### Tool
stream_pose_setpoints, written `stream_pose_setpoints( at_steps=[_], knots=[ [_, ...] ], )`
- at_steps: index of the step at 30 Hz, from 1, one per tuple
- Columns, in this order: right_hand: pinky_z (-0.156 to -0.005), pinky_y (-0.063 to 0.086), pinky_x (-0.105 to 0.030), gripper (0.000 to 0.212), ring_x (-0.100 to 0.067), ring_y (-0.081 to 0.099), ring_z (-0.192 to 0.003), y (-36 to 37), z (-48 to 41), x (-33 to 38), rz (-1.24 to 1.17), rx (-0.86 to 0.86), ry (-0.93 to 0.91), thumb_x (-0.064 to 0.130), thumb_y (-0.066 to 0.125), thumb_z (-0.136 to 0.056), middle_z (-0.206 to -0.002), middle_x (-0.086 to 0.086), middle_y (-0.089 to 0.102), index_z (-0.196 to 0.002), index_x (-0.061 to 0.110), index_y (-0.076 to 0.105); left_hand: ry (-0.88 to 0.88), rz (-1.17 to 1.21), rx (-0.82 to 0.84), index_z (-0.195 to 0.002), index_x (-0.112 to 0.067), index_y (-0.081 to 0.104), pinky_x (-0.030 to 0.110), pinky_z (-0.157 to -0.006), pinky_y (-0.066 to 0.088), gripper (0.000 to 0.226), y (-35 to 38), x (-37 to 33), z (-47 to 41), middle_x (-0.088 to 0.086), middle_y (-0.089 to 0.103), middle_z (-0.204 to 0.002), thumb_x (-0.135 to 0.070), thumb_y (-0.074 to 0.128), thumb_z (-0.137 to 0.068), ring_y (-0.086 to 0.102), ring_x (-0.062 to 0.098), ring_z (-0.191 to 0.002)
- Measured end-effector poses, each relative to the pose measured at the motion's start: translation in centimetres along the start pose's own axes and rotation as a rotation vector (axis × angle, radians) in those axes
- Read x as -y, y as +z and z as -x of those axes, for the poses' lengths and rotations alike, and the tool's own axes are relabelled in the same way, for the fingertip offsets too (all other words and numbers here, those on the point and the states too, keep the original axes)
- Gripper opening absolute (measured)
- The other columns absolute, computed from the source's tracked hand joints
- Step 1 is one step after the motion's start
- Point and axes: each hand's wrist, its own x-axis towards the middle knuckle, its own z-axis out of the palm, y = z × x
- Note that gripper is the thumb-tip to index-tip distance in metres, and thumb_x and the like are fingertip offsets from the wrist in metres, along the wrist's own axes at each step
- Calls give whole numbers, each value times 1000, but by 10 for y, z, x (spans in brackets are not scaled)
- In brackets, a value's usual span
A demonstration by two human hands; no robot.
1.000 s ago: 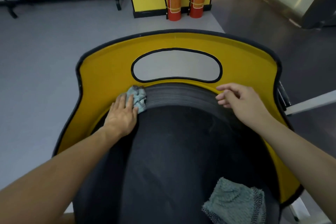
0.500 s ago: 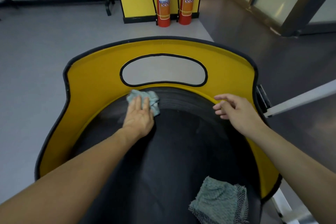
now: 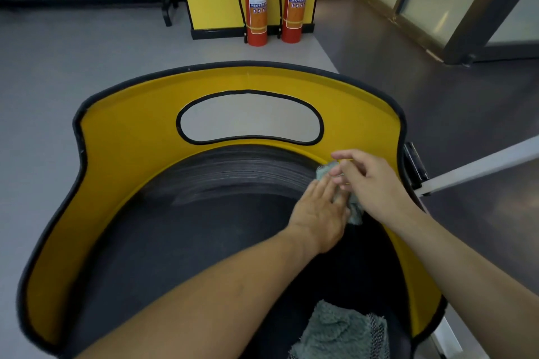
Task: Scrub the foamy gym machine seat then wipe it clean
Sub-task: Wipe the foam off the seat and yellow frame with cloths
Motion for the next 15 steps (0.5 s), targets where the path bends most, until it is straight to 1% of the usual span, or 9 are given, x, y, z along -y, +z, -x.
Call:
stream_pose_setpoints(
  at_steps=[2, 4, 6, 8, 11, 13, 15],
  knots=[
    [-82, 59, -30, 28, -10, 73, -86, 1, 0, 0, 3, -5, -5, 15, 48, -106, -92, 4, 75, -106, 36, 66, -83, -67, 12, -160, -8, 1, 46, -124, 3, 61, 1, 28, -10, 16, -1, -169, -35, 16, -109, -4, 31, -156],
    [-81, 59, -30, 25, -9, 72, -85, 2, 0, 2, 25, -14, -19, 17, 47, -106, -94, 4, 74, -111, 31, 66, -202, -59, 3, -161, -8, 2, 47, -124, 8, 62, -2, 69, -14, 16, 3, -168, -36, 19, -108, 0, 31, -155],
    [-82, 59, -28, 22, -5, 71, -86, 2, 0, 4, 66, -3, -24, 24, 45, -108, -96, 7, 73, -117, 30, 64, -305, 19, 11, -161, -9, 3, 45, -125, 8, 61, -4, 113, -4, 16, 4, -168, -36, 19, -108, 2, 31, -155],
    [-83, 58, -27, 29, -4, 70, -88, 1, -1, 6, 58, 8, -2, 37, 39, -109, -98, 7, 72, -121, 28, 64, -377, 62, 32, -160, -8, 2, 45, -126, 6, 61, 3, 155, 18, 15, 4, -168, -36, 15, -108, 1, 31, -155],
    [-88, 58, -34, 47, -10, 70, -92, -3, -3, 5, -31, -19, 80, 49, 27, -108, -100, 1, 73, -121, 23, 64, -442, -12, 53, -160, -5, -1, 45, -126, 5, 63, 18, 201, 58, 16, 4, -168, -37, 8, -106, -1, 31, -156],
    [-95, 56, -40, 47, -13, 68, -99, -3, -2, 0, 20, -9, 111, 49, 24, -108, -103, 2, 71, -120, 24, 63, -486, -5, 47, -160, -4, -1, 44, -126, 3, 63, 25, 219, 86, 17, 3, -168, -36, 10, -107, -2, 31, -156],
    [-103, 50, -44, 48, -13, 64, -107, 0, 3, -4, 118, 25, 123, 50, 23, -109, -109, 7, 69, -124, 27, 62, -512, 0, 15, -160, -3, 1, 42, -127, 2, 63, 30, 231, 112, 19, 5, -167, -36, 13, -107, 0, 31, -156]
  ],
)
